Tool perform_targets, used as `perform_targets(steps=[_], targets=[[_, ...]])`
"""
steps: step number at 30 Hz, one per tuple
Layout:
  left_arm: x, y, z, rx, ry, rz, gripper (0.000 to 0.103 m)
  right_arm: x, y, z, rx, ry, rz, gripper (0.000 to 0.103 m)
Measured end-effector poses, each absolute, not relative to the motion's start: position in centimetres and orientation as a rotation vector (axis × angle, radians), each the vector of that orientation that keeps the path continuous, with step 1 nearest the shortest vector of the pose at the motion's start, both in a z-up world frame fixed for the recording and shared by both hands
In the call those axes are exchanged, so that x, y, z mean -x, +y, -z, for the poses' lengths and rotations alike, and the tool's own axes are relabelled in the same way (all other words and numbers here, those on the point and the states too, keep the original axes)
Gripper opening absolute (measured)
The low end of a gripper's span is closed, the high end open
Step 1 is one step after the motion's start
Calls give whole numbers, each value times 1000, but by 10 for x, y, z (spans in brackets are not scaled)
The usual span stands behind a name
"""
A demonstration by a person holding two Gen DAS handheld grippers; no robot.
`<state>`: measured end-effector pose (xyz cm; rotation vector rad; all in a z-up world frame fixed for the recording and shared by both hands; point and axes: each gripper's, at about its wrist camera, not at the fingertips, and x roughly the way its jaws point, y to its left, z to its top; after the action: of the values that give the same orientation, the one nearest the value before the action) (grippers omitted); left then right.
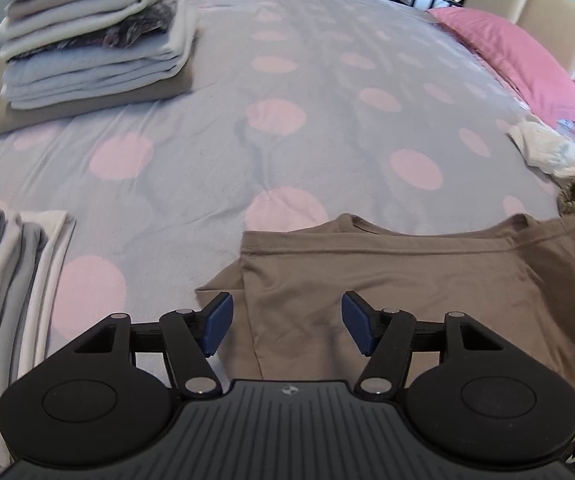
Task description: Fold clothes
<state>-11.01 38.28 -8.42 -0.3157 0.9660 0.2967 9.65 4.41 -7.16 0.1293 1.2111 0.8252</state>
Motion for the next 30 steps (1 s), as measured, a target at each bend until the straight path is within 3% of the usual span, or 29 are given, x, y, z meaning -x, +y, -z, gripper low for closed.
perform_targets(steps=[9, 12, 16, 17, 25, 28, 30], targets=[[117, 382, 81, 302, 978, -261, 57, -55, 133, 34, -145, 1273, -951, 11], [118, 384, 80, 319, 980, -242, 49, -46, 168, 28, -151, 1283, -995, 11], [119, 388, 78, 316, 984, -258, 48, -32, 216, 35, -162, 1315, -1044, 9], [120, 390, 78, 314, 988, -263, 48, -28, 228, 39, -166, 1327, -1059, 2], [127, 405, 85, 345, 1019, -297, 47, -9, 295, 79, -77, 1376, -1049, 2], [127, 406, 84, 352, 1022, -289, 47, -7, 304, 87, -33, 1374, -1040, 7], [127, 406, 82, 358, 1020, -282, 47, -7, 307, 88, -5, 1363, -1040, 17]])
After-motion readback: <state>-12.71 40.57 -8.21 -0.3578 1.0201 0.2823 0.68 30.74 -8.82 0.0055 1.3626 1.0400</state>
